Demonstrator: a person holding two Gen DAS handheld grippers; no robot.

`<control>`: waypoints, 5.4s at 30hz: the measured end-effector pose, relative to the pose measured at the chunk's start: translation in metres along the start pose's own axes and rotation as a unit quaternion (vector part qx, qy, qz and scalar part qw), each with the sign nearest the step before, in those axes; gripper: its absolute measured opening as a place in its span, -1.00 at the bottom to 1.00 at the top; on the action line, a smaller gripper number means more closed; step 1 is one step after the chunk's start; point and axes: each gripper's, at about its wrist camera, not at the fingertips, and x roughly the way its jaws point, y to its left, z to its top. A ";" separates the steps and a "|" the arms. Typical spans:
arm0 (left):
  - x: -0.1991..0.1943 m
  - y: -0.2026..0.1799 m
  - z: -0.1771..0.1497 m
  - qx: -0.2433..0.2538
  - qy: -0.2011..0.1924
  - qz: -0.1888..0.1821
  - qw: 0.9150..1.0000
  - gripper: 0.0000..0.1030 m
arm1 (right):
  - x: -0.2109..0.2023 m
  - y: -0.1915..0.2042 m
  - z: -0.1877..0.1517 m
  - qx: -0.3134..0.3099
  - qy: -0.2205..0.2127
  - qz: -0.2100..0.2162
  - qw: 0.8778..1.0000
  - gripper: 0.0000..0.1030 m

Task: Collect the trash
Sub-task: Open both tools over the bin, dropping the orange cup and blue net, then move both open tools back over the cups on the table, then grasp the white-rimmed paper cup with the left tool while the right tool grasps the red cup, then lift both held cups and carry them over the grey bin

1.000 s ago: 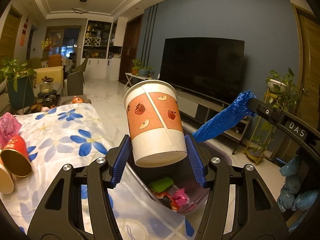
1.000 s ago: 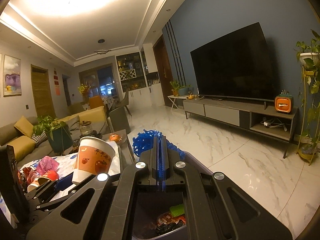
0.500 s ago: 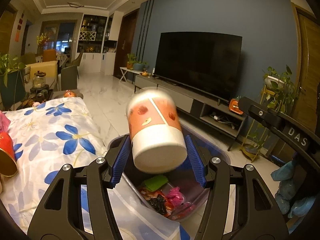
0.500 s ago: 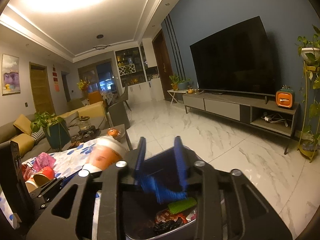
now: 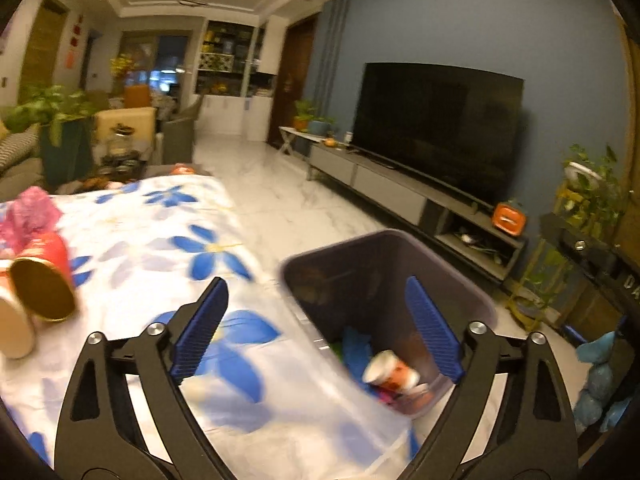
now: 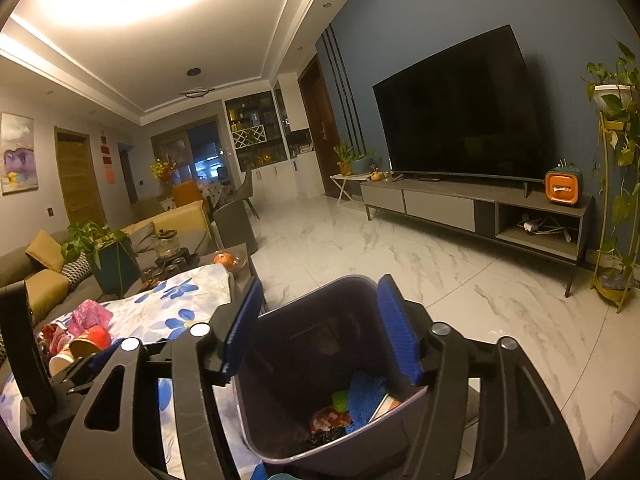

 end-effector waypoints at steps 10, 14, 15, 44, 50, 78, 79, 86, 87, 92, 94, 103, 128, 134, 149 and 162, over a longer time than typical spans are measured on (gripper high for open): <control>-0.056 0.049 -0.012 -0.028 -0.025 0.091 0.995 0.82 | -0.016 0.021 -0.013 -0.009 0.006 0.024 1.000 0.40; -0.078 0.073 -0.018 -0.035 -0.035 0.135 0.990 0.82 | -0.021 0.036 -0.022 -0.016 0.008 0.035 0.999 0.40; -0.085 0.080 -0.020 -0.036 -0.038 0.148 0.988 0.82 | -0.022 0.040 -0.024 -0.016 0.008 0.038 0.999 0.40; -0.159 0.190 -0.051 -0.103 -0.051 0.253 0.961 0.82 | -0.020 0.165 -0.057 -0.074 0.035 0.141 0.987 0.40; -0.141 0.199 -0.050 -0.084 -0.042 0.257 0.962 0.67 | 0.000 0.194 -0.065 -0.093 0.041 0.152 0.983 0.40; -0.119 0.249 -0.046 -0.171 0.022 0.151 0.973 -0.96 | 0.102 0.301 -0.105 -0.222 0.145 0.168 0.949 -0.04; -0.124 0.250 -0.047 -0.173 0.018 0.153 0.973 -0.96 | 0.104 0.304 -0.106 -0.227 0.146 0.166 0.948 -0.10; -0.144 0.266 -0.054 -0.191 0.009 0.151 0.970 -0.96 | 0.123 0.328 -0.114 -0.258 0.172 0.172 0.935 -0.49; -0.145 0.267 -0.054 -0.194 0.009 0.150 0.969 -0.96 | 0.124 0.330 -0.115 -0.259 0.175 0.174 0.934 -0.58; -0.148 0.266 -0.055 -0.195 0.008 0.148 0.969 -0.96 | 0.123 0.329 -0.116 -0.258 0.178 0.192 0.930 -0.92; -0.150 0.262 -0.056 -0.193 0.006 0.147 0.970 -0.96 | 0.118 0.327 -0.113 -0.253 0.169 0.197 0.932 -0.92; -0.170 0.239 -0.050 -0.162 -0.014 0.142 0.976 -0.96 | 0.079 0.286 -0.096 -0.204 0.137 0.195 0.950 -0.93; -0.138 0.147 -0.002 -0.083 -0.020 0.117 0.989 -0.96 | 0.002 0.154 -0.030 -0.106 0.040 0.133 0.985 -0.93; -0.118 0.119 0.012 -0.055 -0.019 0.104 0.993 -0.96 | -0.001 0.121 -0.017 -0.084 0.020 0.108 0.990 -0.93; -0.062 0.033 0.033 0.013 -0.016 0.040 0.999 -0.96 | -0.005 0.041 0.004 -0.026 -0.015 0.020 0.999 -0.93; -0.008 -0.016 0.031 0.027 0.005 -0.005 1.000 -0.96 | 0.000 0.005 0.010 -0.005 -0.022 -0.023 0.999 -0.93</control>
